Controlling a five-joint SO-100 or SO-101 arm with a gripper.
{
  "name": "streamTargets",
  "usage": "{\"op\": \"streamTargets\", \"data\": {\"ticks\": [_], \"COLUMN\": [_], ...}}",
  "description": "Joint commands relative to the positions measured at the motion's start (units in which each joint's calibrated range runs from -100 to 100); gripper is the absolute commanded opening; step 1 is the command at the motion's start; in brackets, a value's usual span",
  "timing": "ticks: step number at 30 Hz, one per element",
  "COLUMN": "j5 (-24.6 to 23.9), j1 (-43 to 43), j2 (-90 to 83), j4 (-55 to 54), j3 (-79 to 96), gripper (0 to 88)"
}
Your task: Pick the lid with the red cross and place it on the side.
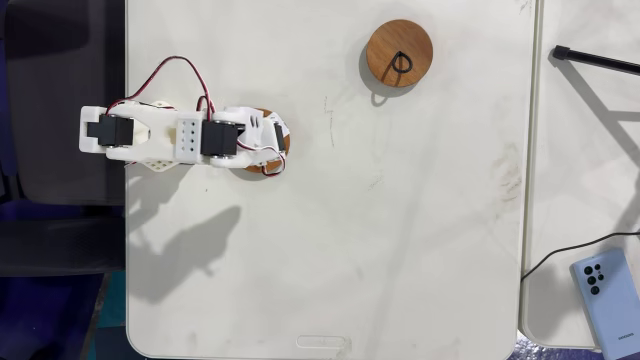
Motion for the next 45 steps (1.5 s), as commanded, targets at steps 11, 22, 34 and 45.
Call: {"op": "streamTargets", "data": {"ticks": [11,22,34,45], "j5": [3.04,3.04,5.14,5.14], "j1": [6.00,7.20,7.28,6.98], "j2": [-1.05,-1.30,-1.90,-8.04], "j4": [-6.59,-6.42,-12.84,-12.84], "j3": [8.13,10.31,24.45,25.45], "gripper": [2.0,2.0,1.9,5.1]}}
